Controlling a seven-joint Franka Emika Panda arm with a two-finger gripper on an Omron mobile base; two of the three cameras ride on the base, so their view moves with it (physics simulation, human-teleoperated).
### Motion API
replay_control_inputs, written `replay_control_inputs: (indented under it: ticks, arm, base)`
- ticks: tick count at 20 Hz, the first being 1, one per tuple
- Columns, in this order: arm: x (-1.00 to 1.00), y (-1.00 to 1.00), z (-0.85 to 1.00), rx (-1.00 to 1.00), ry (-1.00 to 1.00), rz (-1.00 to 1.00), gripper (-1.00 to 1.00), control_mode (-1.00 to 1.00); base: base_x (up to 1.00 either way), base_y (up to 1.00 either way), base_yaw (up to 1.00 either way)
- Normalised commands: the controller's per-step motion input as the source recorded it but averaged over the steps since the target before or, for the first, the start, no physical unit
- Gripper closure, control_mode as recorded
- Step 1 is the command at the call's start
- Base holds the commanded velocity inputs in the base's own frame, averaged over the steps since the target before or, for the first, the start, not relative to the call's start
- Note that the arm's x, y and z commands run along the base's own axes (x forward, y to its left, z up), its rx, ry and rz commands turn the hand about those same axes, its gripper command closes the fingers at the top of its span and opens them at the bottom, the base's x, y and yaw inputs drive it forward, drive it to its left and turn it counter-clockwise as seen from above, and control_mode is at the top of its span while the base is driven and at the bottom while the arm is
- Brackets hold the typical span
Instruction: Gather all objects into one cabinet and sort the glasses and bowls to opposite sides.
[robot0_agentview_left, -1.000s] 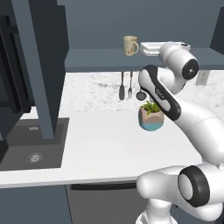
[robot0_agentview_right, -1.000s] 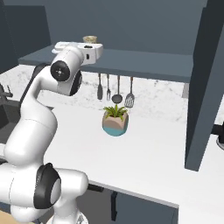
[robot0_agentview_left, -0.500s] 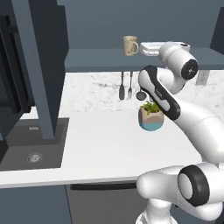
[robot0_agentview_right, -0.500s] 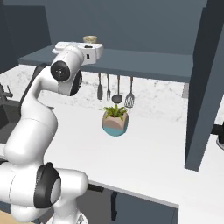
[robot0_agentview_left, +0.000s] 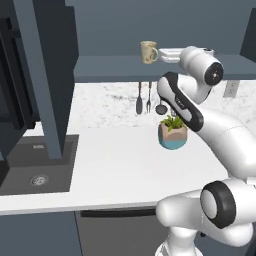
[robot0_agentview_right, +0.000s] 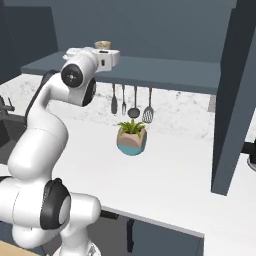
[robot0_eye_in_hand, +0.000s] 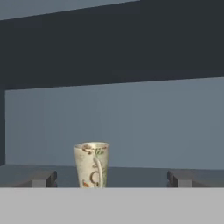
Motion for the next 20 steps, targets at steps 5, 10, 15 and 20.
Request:
replay_control_inputs:
  ticks: [5,10,15,20]
  arm:
    - [0.24,0.0,-0.04,0.0,0.2,0.0,-1.0,-1.0]
    - [0.32,0.02,0.0,0.0,0.13,0.0,-1.0,-1.0]
    - [0.46,0.0,0.0,0.0,0.1,0.0,-1.0,-1.0]
    - [0.45,0.02,0.0,0.0,0.08,0.0,-1.0,-1.0]
  base:
    - [0.0,0.0,0.0]
    - [0.0,0.0,0.0]
    - [0.0,0.0,0.0]
    - [0.0,0.0,0.0]
